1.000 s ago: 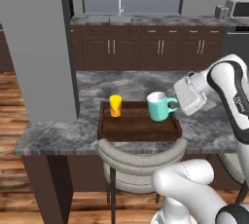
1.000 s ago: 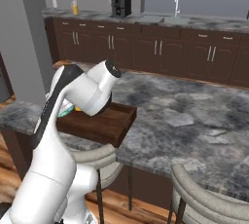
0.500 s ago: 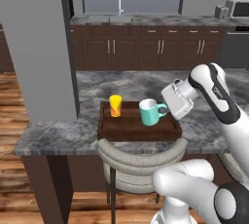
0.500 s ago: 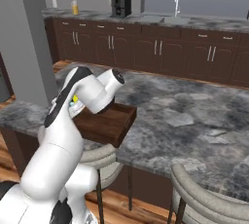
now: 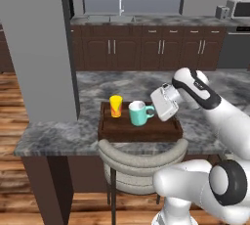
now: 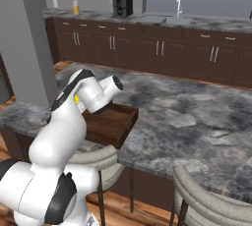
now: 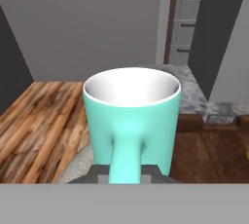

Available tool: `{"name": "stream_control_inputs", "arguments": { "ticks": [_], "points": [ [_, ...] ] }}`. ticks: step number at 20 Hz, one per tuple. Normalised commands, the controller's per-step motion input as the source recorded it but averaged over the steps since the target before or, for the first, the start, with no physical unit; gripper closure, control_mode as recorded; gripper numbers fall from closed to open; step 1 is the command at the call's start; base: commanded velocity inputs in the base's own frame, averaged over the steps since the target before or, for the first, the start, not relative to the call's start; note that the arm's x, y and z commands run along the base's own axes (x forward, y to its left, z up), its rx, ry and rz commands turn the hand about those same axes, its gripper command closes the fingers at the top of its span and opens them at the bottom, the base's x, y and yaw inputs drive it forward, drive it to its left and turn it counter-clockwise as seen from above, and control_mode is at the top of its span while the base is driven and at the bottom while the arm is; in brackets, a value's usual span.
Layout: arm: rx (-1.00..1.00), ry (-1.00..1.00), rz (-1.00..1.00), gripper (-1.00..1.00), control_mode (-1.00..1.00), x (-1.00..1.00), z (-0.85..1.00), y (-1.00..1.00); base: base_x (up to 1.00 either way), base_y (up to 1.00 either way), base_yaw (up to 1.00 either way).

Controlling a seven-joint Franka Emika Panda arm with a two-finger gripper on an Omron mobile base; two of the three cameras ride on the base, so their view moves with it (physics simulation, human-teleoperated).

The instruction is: There is a tray on the dining counter. Grab the cup, mug, and pitcher and place them on the tray. The pitcher may be placed next to the tray if it cannot fit the tray.

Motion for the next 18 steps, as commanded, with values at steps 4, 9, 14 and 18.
{"name": "stream_control_inputs", "arguments": {
  "ticks": [4, 9, 14, 18],
  "points": [
    [0.05, 0.00, 0.00, 1.00, -1.00, 0.42, -0.31, 0.08, 0.00, 0.00, 0.00],
    [0.03, 0.00, 0.00, 1.00, -1.00, 0.34, -0.32, 0.11, 0.00, 0.00, 0.00],
    [0.04, 0.00, 0.00, 1.00, -1.00, 0.14, -0.11, 0.14, 0.00, 0.00, 0.00],
    [0.01, 0.00, 0.00, 1.00, -1.00, 0.12, -0.11, 0.17, 0.00, 0.00, 0.00]
  ]
}}
